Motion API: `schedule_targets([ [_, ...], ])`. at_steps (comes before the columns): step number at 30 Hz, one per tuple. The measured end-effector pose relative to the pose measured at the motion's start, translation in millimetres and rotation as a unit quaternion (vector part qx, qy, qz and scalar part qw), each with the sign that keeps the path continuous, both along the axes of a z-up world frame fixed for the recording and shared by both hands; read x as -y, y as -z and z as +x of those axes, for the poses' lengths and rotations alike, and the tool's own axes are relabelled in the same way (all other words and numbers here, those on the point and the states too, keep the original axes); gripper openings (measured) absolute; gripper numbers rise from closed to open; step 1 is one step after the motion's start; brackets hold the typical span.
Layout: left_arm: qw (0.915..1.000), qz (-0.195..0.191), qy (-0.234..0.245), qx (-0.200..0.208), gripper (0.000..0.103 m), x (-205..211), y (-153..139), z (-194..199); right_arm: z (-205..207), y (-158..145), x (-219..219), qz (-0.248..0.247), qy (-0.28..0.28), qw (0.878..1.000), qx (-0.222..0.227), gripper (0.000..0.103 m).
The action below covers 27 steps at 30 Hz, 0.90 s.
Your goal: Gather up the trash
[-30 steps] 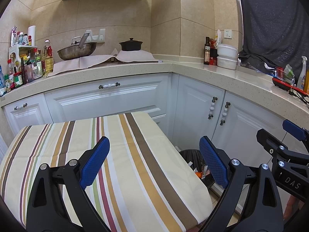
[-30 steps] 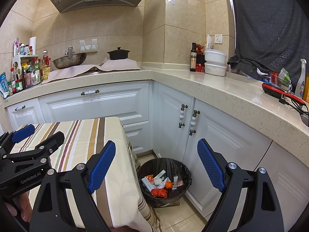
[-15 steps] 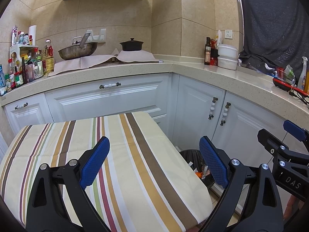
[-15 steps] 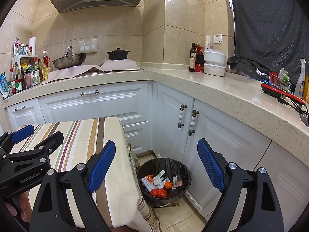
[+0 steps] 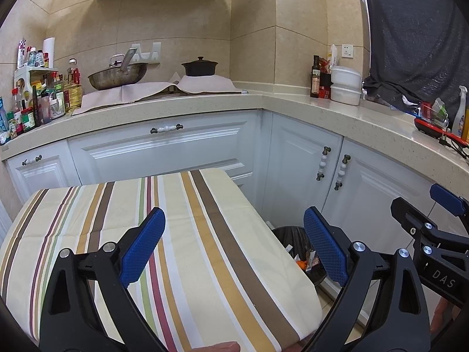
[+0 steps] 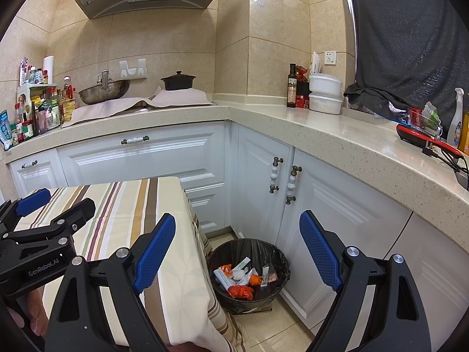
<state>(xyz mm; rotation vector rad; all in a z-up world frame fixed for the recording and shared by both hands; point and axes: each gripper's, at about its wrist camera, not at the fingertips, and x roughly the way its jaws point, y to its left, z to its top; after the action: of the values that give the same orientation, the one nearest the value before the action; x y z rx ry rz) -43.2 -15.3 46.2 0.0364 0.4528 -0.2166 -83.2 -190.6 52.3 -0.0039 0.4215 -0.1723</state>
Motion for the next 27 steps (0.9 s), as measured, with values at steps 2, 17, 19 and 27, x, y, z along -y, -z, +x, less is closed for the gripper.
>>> schedule_targets([
  [2,1.0000,0.001,0.004,-0.003,0.094,3,0,1,0,1,1,0.000,0.000,1.000,0.000,0.084],
  [17,0.9999,0.010,0.012,0.003,0.098,13,1,1,0,8,7,0.001,0.000,1.000,-0.006,0.084],
  [19,0.9999,0.010,0.012,0.006,0.098,13,1,0,0,8,7,0.001,0.000,1.000,-0.006,0.084],
  [27,0.9999,0.009,0.002,0.015,0.098,10,-4,2,1,8,7,0.001,0.000,1.000,-0.007,0.084],
])
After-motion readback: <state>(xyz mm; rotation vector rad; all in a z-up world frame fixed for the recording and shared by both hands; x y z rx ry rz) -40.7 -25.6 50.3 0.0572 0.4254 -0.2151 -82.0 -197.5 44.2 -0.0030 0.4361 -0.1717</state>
